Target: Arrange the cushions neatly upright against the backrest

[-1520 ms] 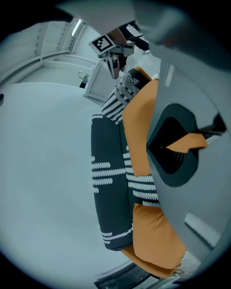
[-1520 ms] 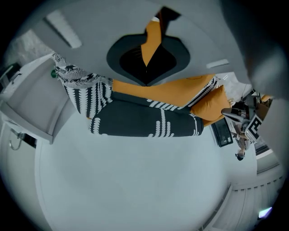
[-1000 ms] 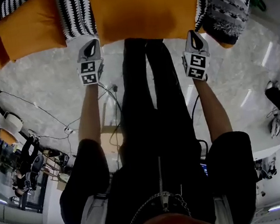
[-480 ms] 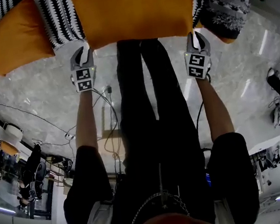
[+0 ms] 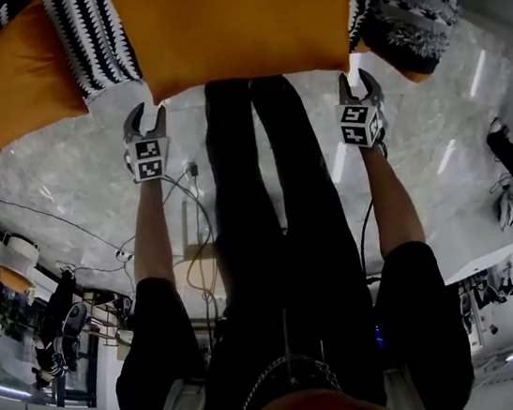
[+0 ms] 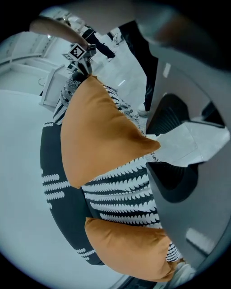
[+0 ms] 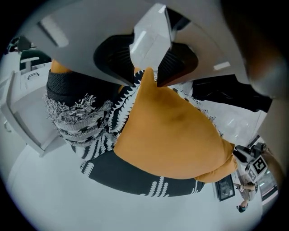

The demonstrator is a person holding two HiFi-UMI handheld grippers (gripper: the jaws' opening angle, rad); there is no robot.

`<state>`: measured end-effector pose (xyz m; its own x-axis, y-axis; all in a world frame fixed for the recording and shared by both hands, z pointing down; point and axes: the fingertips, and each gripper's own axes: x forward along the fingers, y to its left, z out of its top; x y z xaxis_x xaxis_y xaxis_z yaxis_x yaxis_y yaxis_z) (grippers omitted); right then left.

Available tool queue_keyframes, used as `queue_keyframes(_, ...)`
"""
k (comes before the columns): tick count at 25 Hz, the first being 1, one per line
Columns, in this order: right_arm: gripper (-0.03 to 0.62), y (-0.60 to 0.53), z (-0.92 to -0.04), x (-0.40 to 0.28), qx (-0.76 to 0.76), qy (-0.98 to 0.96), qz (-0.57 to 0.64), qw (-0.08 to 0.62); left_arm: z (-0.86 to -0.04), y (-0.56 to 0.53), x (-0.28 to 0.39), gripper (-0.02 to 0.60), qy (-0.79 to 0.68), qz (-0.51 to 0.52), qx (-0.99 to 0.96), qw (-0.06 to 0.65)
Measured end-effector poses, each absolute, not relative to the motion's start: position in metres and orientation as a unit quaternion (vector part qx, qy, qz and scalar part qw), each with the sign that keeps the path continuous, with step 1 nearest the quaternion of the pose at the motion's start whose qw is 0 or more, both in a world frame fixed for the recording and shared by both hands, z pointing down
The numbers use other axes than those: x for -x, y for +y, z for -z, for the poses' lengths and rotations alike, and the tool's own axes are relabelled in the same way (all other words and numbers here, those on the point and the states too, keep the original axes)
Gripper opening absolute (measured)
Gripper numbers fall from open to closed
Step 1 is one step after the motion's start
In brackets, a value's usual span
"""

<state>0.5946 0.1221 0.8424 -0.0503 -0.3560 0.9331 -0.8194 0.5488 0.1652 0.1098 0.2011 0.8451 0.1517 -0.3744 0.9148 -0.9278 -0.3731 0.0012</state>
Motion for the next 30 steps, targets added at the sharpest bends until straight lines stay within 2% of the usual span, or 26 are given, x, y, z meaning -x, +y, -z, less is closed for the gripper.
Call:
queue_keyframes(7,0.193,0.137,-0.883,-0.601,-0.361,-0.660,-0.239,0.614,-0.882,0.228,-0.115,0.206,-0.401,-0.515,-0.694,0.303)
queue_keyframes(13,0.190,0.133,-0.894,-0.597,-0.347,-0.645,-0.264,0.627,-0.889,0.225,-0.122,0.207,-0.404,-0.523,-0.685,0.307)
queue_keyframes(15,0.165,0.131,-0.893,-0.598,-0.351,-0.639,-0.269,0.629,-0.892,0.221,-0.124,0.203,-0.407,-0.521,-0.682,0.311)
queue_keyframes(17,0.121,0.129,-0.892,-0.599,-0.360,-0.630,-0.267,0.634,-0.891,0.217,-0.121,0.188,-0.419,-0.515,-0.678,0.316)
queue_keyframes(19,0.072,0.126,-0.890,-0.599,-0.364,-0.625,-0.261,0.639,-0.889,0.213,-0.117,0.115,-0.431,-0.512,-0.675,0.312)
queue_keyframes(22,0.052,0.125,-0.881,-0.597,-0.364,-0.626,-0.257,0.639,-0.880,0.210,-0.113,0.060,-0.438,-0.509,-0.675,0.306)
queue_keyframes(30,0.043,0.118,-0.855,-0.591,-0.386,-0.635,-0.267,0.614,-0.850,0.196,-0.119,0.049,-0.440,-0.477,-0.700,0.301)
